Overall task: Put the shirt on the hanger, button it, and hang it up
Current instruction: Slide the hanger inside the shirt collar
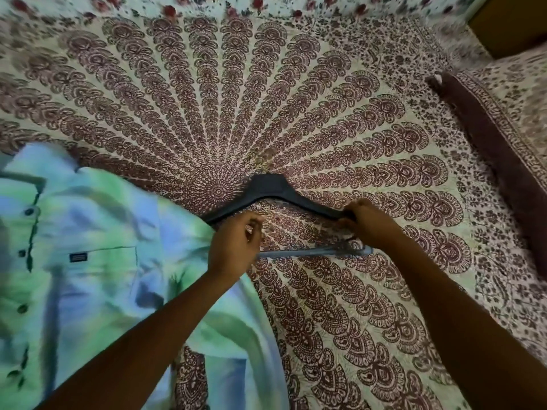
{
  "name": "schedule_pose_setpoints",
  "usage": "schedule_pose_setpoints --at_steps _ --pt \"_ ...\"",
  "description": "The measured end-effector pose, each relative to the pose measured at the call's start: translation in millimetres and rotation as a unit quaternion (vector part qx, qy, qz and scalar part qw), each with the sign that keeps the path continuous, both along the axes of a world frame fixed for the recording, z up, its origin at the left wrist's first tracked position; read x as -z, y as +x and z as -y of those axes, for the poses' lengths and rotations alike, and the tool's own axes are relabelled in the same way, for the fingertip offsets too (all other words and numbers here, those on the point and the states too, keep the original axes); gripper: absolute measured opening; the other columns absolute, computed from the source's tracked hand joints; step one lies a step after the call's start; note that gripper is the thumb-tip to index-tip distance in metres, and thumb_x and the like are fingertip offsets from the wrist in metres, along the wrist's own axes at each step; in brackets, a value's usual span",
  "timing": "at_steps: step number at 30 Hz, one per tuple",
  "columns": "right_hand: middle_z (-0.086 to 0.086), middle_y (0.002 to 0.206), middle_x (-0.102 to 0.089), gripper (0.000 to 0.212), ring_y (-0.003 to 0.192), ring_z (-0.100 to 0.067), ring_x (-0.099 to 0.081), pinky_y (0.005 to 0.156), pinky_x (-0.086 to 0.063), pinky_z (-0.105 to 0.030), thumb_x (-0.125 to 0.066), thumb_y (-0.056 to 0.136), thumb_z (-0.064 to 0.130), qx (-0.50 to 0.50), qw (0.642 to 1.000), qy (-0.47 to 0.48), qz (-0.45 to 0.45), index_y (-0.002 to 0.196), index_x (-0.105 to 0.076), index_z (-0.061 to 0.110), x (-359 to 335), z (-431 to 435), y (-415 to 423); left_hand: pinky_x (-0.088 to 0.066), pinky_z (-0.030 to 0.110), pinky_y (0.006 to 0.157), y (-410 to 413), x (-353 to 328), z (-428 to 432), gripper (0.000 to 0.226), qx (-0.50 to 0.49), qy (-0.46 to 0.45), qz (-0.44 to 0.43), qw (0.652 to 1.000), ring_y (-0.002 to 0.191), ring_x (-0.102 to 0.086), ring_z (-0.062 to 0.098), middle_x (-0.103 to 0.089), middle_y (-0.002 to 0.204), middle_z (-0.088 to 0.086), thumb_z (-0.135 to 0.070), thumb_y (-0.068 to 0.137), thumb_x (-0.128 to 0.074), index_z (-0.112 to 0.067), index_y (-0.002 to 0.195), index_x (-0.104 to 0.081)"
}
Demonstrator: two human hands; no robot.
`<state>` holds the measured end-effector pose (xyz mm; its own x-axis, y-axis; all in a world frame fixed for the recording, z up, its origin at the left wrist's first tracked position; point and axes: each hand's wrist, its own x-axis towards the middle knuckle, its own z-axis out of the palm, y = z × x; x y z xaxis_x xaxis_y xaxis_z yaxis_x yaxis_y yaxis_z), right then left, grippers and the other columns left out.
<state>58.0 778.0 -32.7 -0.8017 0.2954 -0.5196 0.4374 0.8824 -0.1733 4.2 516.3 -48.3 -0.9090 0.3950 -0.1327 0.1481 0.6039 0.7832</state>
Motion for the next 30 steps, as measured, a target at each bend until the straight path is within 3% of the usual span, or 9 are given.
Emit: schedule_pose_setpoints --at_steps 4,9,13,18,20,22,24,26,30 --pt "-0.001 0.074 -0.054 0.031 0.055 -0.012 -0.051 0.047 -0.039 -0.022 -0.04 0.097 0.034 0.016 0.997 0.076 -0.025 0.117 -0.05 0.012 -31 -4 15 -0.052 0.034 0.07 -4 -5 47 0.016 -0.046 0.011 -0.026 0.999 0.077 -0.066 0.023 -0.071 0.095 0.004 -0.01 0.087 -0.057 -0.015 0.098 -0.066" --pt "-0.004 0.071 -0.053 0.027 0.051 -0.014 -0.046 0.045 -0.027 -0.019 -0.045 0.096 0.022 0.054 0.969 0.142 -0.192 0.118 -0.056 0.01 -81 21 22 -0.052 0.033 0.068 -11 -12 124 0.013 -0.109 0.014 -0.071 0.991 0.075 -0.064 0.022 -0.07 0.091 0.006 -0.01 0.087 -0.057 -0.014 0.096 -0.066" --pt "-0.014 0.072 -0.059 0.028 0.053 -0.025 -0.055 0.047 -0.034 -0.021 -0.044 0.097 0.022 0.076 0.954 0.131 -0.259 0.121 -0.055 0.014 -100 74 0 -0.052 0.035 0.071 -24 -3 197 0.018 -0.141 -0.001 -0.078 0.987 0.081 -0.065 0.026 -0.067 0.093 0.008 -0.016 0.086 -0.052 -0.013 0.098 -0.065" --pt "-0.022 0.077 -0.063 0.033 0.063 -0.032 -0.061 0.059 -0.052 -0.038 -0.041 0.098 0.025 0.02 0.961 0.081 -0.265 0.127 -0.051 0.015 -93 183 -50 -0.048 0.044 0.09 -51 26 298 0.039 -0.12 -0.119 -0.104 0.98 0.102 -0.06 0.038 -0.061 0.111 0.022 -0.016 0.077 -0.044 -0.004 0.106 -0.066" --pt "-0.024 0.081 -0.062 0.031 0.066 -0.036 -0.061 0.061 -0.052 -0.042 -0.043 0.097 0.024 -0.007 0.962 0.078 -0.261 0.125 -0.053 0.014 -86 218 -68 -0.044 0.046 0.099 -63 42 328 0.05 -0.088 -0.162 -0.047 0.982 0.118 -0.052 0.038 -0.053 0.128 0.02 -0.03 0.081 -0.035 -0.011 0.119 -0.061" --pt "-0.021 0.081 -0.058 0.031 0.068 -0.037 -0.059 0.056 -0.045 -0.035 -0.046 0.096 0.023 -0.032 0.96 0.11 -0.255 0.123 -0.054 0.013 -79 239 -85 -0.036 0.044 0.107 -75 48 343 0.06 -0.056 -0.171 0.001 0.984 0.131 -0.04 0.033 -0.039 0.145 0.012 -0.048 0.083 -0.029 -0.021 0.135 -0.047" --pt "-0.014 0.075 -0.053 0.028 0.062 -0.032 -0.055 0.05 -0.037 -0.028 -0.047 0.095 0.024 -0.048 0.959 0.136 -0.246 0.12 -0.056 0.016 -76 245 -96 -0.031 0.044 0.108 -86 50 346 0.051 -0.022 -0.24 -0.02 0.97 0.14 -0.024 0.032 -0.019 0.154 0.011 -0.041 0.092 -0.034 -0.029 0.142 -0.033" --pt "-0.013 0.071 -0.054 0.026 0.056 -0.028 -0.054 0.049 -0.045 -0.031 -0.046 0.095 0.026 -0.046 0.959 0.148 -0.236 0.119 -0.055 0.022 -76 246 -106 -0.032 0.046 0.104 -96 47 346 0.045 -0.02 -0.283 -0.069 0.956 0.142 -0.014 0.033 -0.007 0.156 0.012 -0.033 0.096 -0.037 -0.035 0.141 -0.032" --pt "-0.014 0.074 -0.054 0.028 0.054 -0.032 -0.055 0.051 -0.054 -0.048 -0.041 0.093 0.04 -0.058 0.958 0.199 -0.198 0.118 -0.048 0.029 -76 222 -120 -0.041 0.046 0.093 -115 40 349 0.05 -0.049 -0.322 -0.053 0.944 0.133 -0.026 0.035 -0.023 0.146 0.016 -0.043 0.089 -0.049 -0.023 0.133 -0.037"
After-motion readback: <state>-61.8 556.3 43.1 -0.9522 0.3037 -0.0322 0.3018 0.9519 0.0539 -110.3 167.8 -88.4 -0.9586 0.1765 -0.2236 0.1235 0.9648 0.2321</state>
